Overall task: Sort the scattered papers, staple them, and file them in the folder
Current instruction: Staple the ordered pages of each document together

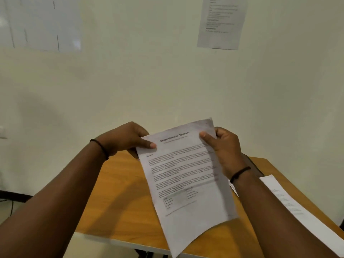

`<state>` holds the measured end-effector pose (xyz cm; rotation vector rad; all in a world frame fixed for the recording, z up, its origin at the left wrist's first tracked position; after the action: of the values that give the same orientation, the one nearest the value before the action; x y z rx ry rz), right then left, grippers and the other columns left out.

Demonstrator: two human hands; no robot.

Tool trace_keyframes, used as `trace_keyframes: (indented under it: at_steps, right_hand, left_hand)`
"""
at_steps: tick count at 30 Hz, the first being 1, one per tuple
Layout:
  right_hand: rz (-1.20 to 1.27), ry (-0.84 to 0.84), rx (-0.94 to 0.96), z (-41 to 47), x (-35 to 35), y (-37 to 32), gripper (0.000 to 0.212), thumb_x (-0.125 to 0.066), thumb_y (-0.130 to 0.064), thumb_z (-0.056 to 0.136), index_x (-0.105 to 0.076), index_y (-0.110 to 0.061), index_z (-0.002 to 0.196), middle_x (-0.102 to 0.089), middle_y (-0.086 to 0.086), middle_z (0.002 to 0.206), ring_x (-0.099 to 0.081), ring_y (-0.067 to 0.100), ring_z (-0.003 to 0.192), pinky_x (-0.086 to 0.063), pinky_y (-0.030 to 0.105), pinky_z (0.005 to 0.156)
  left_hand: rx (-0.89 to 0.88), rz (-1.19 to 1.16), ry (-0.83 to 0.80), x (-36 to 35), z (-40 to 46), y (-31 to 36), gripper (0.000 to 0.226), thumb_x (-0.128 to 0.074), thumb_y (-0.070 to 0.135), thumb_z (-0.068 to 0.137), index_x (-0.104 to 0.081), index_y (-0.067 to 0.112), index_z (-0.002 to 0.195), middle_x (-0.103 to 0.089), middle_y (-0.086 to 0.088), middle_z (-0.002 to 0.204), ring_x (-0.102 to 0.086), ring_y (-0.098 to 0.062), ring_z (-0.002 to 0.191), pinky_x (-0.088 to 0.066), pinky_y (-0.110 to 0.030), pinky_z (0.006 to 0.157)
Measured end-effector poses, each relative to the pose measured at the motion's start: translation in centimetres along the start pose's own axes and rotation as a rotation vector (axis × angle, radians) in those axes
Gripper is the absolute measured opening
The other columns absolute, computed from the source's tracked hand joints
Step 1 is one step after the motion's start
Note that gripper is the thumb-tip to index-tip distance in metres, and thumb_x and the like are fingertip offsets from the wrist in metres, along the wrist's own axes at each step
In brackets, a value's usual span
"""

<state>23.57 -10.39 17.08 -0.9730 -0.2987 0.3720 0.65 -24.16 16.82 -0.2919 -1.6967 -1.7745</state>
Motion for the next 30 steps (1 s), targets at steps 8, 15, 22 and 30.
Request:
trace_keyframes:
  at_steps: [8, 15, 22, 30]
  right_hand:
    - [0.178, 0.103, -0.117, -1.4, 1.2, 2.1, 0.029, -0.076, -0.024, 0.084, -0.071, 0.001, 0.099, -0.074, 0.019, 0.098, -0.069, 0.028, 0.083, -0.06, 0.044, 0.079]
    - [0.227, 0.182, -0.082, -0.9, 2.0, 1.2, 0.019, -0.07, -0.031, 0.09, -0.073, -0.013, 0.086, -0.072, 0.009, 0.086, -0.065, 0.023, 0.08, -0.057, 0.046, 0.084]
    - [0.324, 0.222, -0.107, -0.6, 2.0, 0.9, 0.012, -0.076, -0.031, 0.084, -0.076, -0.019, 0.084, -0.072, 0.023, 0.104, -0.067, 0.031, 0.088, -0.054, 0.061, 0.09]
    - [0.292, 0.283, -0.107, -0.1, 1.2, 1.7, 0.012, -0.058, -0.023, 0.1, -0.067, -0.019, 0.094, -0.07, 0.012, 0.097, -0.066, 0.026, 0.084, -0.056, 0.057, 0.085]
  left_hand:
    - [-0.131, -0.689, 0.295, -0.6, -0.9, -1.4, 0.024, -0.064, 0.017, 0.092, -0.07, -0.004, 0.102, -0.075, -0.016, 0.089, -0.072, -0.027, 0.078, -0.06, -0.032, 0.065]
    - [-0.207, -0.715, 0.449, -0.6, -0.7, -1.0, 0.014, -0.064, 0.014, 0.094, -0.074, 0.005, 0.095, -0.074, -0.007, 0.079, -0.068, -0.021, 0.069, -0.056, -0.03, 0.06]
    - [-0.293, -0.615, 0.505, 0.7, -0.6, 0.9, 0.015, -0.066, 0.014, 0.093, -0.073, 0.001, 0.093, -0.072, -0.006, 0.074, -0.064, -0.014, 0.06, -0.051, -0.024, 0.052]
    - [-0.375, -0.508, 0.665, 0.7, -0.2, 1.2, 0.015, -0.064, 0.014, 0.096, -0.07, 0.007, 0.084, -0.067, 0.002, 0.08, -0.058, -0.007, 0.07, -0.048, -0.02, 0.061]
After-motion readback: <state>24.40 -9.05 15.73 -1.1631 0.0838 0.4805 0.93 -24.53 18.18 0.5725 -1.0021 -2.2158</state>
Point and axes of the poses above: each hand's wrist, its own z-axis towards the middle knuckle, its own x-axis out of the back of the hand, y = z × x, the point moved 8 cm from there along z, towards the middle knuckle
